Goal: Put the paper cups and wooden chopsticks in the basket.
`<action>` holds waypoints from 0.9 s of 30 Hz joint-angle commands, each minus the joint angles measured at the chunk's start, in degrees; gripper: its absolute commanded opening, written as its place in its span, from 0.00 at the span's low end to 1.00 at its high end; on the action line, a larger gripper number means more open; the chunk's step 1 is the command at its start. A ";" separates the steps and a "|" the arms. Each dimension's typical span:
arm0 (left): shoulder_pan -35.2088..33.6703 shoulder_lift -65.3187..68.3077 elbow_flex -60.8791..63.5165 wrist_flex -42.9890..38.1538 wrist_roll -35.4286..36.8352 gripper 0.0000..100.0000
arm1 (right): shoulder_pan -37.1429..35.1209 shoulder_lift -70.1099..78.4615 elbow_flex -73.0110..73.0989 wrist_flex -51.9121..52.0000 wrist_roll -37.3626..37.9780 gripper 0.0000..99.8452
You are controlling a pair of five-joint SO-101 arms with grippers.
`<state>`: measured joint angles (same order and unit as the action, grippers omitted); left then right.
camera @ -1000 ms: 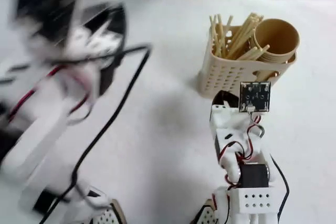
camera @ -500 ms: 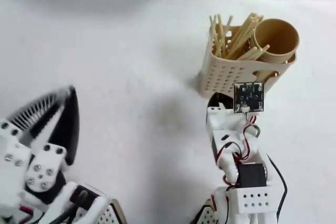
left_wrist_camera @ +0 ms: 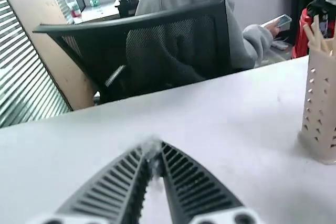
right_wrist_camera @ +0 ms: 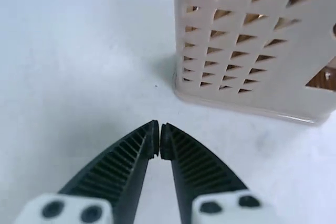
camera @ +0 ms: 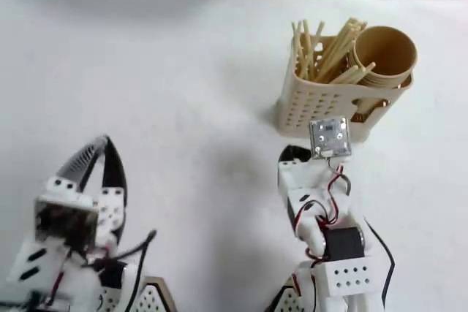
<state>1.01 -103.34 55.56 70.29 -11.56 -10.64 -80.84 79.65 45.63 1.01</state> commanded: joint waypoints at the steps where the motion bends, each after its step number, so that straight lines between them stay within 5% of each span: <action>1: -1.01 -0.75 7.65 -3.96 -0.35 0.02 | -0.48 -0.66 1.32 0.31 0.62 0.02; 12: -2.15 -0.75 31.03 -16.79 -0.44 0.02 | -0.48 -0.66 9.32 -0.04 0.62 0.02; 27: -3.47 -0.75 41.49 -17.85 -0.44 0.02 | 0.04 -0.66 16.62 -0.04 0.62 0.02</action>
<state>-1.80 -103.60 97.23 53.14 -11.74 -10.81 -80.84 96.00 45.63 1.01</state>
